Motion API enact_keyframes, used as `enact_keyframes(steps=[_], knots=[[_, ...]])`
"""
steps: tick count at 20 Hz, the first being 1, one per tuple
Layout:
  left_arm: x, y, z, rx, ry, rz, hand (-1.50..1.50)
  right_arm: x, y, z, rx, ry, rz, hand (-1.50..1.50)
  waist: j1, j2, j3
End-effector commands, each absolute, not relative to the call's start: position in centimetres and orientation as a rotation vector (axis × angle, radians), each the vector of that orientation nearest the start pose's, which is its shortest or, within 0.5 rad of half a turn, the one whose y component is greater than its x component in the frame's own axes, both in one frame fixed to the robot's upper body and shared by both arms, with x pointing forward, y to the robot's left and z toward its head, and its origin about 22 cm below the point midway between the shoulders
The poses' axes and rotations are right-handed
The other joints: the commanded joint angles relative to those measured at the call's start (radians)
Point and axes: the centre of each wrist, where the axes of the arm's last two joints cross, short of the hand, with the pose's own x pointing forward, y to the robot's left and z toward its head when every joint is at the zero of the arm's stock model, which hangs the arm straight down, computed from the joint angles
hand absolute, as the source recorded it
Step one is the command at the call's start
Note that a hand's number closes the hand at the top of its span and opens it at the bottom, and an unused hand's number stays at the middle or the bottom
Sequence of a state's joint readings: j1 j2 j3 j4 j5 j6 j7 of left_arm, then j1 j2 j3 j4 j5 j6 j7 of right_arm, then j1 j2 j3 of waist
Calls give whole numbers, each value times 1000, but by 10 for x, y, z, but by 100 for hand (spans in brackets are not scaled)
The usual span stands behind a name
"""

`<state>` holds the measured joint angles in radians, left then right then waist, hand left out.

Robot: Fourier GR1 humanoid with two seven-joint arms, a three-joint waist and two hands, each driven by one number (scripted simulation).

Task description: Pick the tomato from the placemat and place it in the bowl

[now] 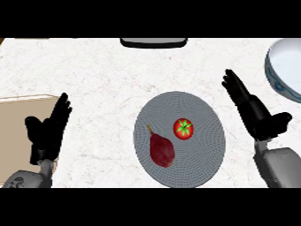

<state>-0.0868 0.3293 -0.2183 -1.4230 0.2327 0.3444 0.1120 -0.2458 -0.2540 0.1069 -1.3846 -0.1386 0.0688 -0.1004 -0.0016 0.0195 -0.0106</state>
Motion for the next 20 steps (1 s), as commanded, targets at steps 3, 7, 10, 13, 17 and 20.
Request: enact_keyframes(steps=[3,7,10,13,17,20], knots=[[270,237,12,176,-1498,-56,0,284,-190,19,132,-1573,527,150,2,-21,10],[274,228,20,119,-1531,-95,0,304,-220,55,-382,-1614,1029,150,-11,-66,-21],[265,226,19,96,-1581,-90,0,254,-153,1,-278,-1783,306,-150,-24,-29,12],[276,225,26,85,-1588,-80,0,225,-136,-7,-144,-1921,179,-150,-20,-22,12],[275,213,23,78,-1602,-112,0,217,-143,21,-228,-2035,211,-150,-9,-22,10],[283,230,32,73,-1598,-99,0,191,-150,31,-346,-2007,277,-150,-10,-22,10]])
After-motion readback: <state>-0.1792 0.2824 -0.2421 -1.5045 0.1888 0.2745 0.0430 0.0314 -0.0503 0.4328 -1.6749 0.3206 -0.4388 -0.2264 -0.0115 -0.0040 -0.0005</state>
